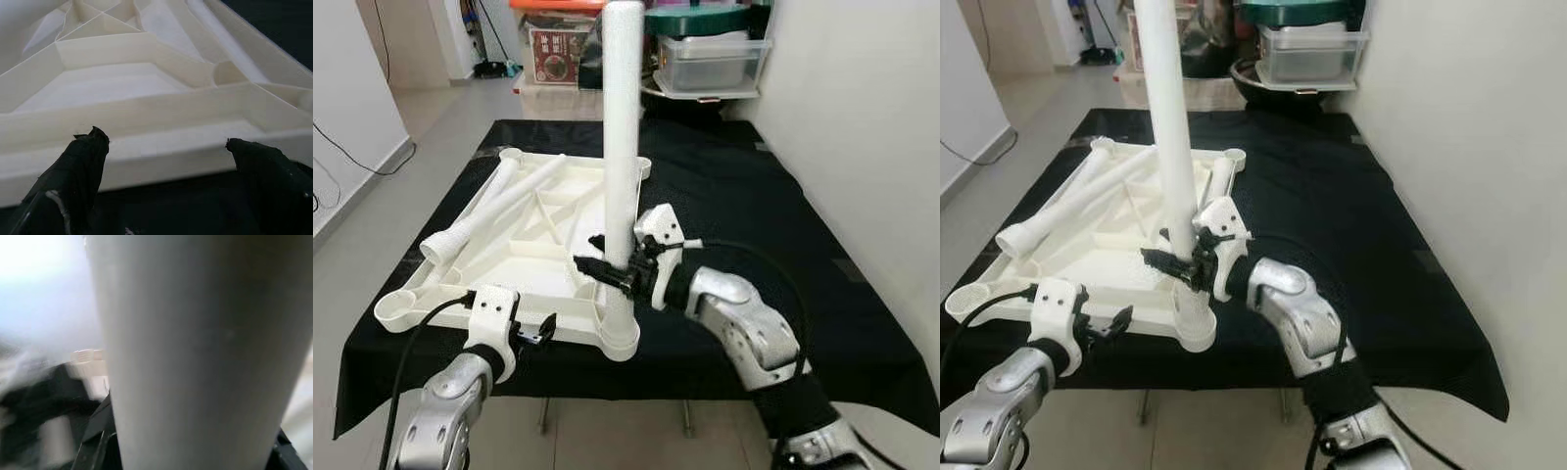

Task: Building children table

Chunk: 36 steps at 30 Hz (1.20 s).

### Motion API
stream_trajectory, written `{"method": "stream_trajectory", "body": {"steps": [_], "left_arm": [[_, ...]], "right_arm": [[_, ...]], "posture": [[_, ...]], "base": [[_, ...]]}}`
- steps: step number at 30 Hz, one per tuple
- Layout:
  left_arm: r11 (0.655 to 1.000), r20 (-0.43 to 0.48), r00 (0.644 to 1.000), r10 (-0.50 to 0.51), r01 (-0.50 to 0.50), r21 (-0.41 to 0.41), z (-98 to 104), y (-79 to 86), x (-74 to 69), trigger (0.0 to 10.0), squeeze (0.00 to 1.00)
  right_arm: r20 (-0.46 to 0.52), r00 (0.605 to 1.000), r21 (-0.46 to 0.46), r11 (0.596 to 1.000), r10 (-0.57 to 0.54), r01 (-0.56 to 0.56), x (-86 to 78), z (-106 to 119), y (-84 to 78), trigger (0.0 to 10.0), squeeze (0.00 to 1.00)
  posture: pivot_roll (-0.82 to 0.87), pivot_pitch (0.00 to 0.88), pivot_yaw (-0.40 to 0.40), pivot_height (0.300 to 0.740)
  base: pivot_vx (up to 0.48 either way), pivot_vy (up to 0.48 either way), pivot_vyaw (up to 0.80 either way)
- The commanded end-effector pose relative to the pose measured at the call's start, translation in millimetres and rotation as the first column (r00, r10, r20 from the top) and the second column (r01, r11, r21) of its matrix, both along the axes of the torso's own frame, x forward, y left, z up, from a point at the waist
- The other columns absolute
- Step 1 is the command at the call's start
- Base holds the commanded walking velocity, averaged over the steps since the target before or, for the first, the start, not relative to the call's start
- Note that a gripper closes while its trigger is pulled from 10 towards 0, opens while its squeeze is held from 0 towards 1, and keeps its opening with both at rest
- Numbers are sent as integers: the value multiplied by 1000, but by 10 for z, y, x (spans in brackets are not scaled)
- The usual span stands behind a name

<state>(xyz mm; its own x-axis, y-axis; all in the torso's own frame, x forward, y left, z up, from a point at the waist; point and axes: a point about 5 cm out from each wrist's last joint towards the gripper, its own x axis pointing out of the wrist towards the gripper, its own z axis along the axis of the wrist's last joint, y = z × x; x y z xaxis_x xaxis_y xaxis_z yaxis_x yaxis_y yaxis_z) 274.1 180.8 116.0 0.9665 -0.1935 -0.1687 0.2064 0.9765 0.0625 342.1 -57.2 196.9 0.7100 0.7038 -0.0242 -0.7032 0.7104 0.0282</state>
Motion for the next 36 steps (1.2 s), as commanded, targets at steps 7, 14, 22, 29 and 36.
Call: {"method": "stream_trajectory", "body": {"steps": [7,14,22,29,36], "left_arm": [[1000,-20,1000,4,-4,8,-56,4,-40,10000,0],[1000,-26,1000,4,-4,6,-75,-1,-23,10000,0],[1000,-23,1000,-2,2,2,-64,-21,-18,10000,0],[1000,-23,1000,7,-7,0,-85,-34,-7,10000,0],[1000,-20,1000,11,-11,2,-71,-13,-12,10000,0]], "right_arm": [[-194,674,-59,695,-712,717,154,-406,-765,0,0],[-174,723,-8,735,-669,678,18,-380,-525,10000,0],[-144,831,111,826,-537,553,49,-128,-345,10000,1000],[140,965,147,960,219,-240,-406,302,155,10000,0],[100,953,43,955,287,-293,-318,118,127,10000,0]], "posture": [[110,0,-35,740],[95,0,-27,740],[97,0,-31,740],[95,0,-35,740],[112,0,-48,740]], "base": [[0,0,0],[0,0,0],[0,0,0],[0,0,0],[0,0,0]]}}
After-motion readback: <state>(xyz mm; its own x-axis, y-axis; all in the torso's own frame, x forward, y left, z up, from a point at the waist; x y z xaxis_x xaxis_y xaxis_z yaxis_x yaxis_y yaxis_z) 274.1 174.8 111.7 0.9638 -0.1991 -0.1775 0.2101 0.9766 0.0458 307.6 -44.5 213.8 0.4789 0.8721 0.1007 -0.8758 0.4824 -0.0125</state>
